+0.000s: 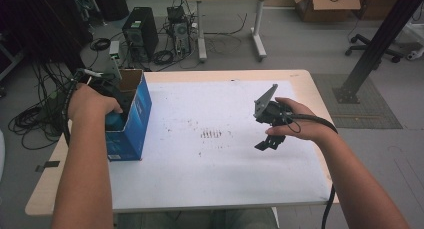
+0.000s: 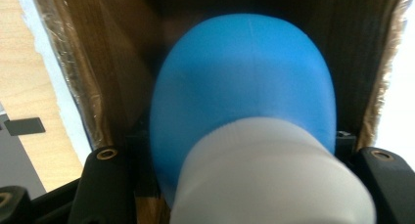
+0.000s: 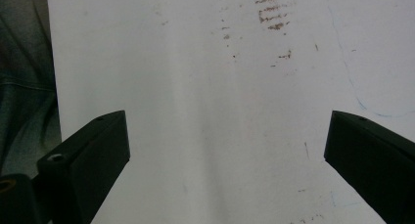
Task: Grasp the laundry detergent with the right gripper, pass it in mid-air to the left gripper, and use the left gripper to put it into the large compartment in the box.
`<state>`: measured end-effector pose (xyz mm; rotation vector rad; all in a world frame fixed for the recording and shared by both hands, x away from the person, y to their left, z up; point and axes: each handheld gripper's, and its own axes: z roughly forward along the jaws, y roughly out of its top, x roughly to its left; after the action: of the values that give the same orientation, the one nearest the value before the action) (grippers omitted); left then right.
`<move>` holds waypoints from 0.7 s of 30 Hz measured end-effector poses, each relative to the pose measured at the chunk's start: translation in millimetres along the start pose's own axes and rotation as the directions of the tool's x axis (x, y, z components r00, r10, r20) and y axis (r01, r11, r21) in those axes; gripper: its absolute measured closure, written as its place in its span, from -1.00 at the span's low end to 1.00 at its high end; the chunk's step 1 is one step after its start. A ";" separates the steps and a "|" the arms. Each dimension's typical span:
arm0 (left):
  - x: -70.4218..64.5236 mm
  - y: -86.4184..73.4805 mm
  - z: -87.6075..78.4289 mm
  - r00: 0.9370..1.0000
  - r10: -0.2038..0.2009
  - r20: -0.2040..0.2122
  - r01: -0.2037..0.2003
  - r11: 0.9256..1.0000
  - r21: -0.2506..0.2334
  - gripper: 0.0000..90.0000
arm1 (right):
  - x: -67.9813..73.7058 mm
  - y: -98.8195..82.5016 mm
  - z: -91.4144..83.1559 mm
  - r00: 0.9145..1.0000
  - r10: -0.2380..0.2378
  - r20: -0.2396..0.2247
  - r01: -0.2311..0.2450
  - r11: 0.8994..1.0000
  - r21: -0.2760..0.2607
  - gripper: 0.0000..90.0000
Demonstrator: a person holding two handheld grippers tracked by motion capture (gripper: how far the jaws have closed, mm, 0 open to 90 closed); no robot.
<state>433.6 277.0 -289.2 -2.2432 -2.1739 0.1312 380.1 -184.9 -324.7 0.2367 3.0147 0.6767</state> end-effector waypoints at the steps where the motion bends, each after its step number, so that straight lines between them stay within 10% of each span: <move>1: -0.1 0.0 0.8 1.000 -0.001 -0.001 0.001 1.000 0.000 -0.15 | 0.1 0.0 0.0 1.000 0.001 0.000 -0.001 1.000 -0.001 -0.93; 21: 1.6 -1.2 9.1 1.000 0.012 0.000 -0.012 1.000 -0.004 -0.16 | 0.7 -2.7 2.1 1.000 0.006 -0.005 -0.006 1.000 -0.006 -0.93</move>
<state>431.8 278.3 -298.3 -2.2591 -2.1626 0.1262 379.2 -186.3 -327.8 0.2436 3.0177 0.6874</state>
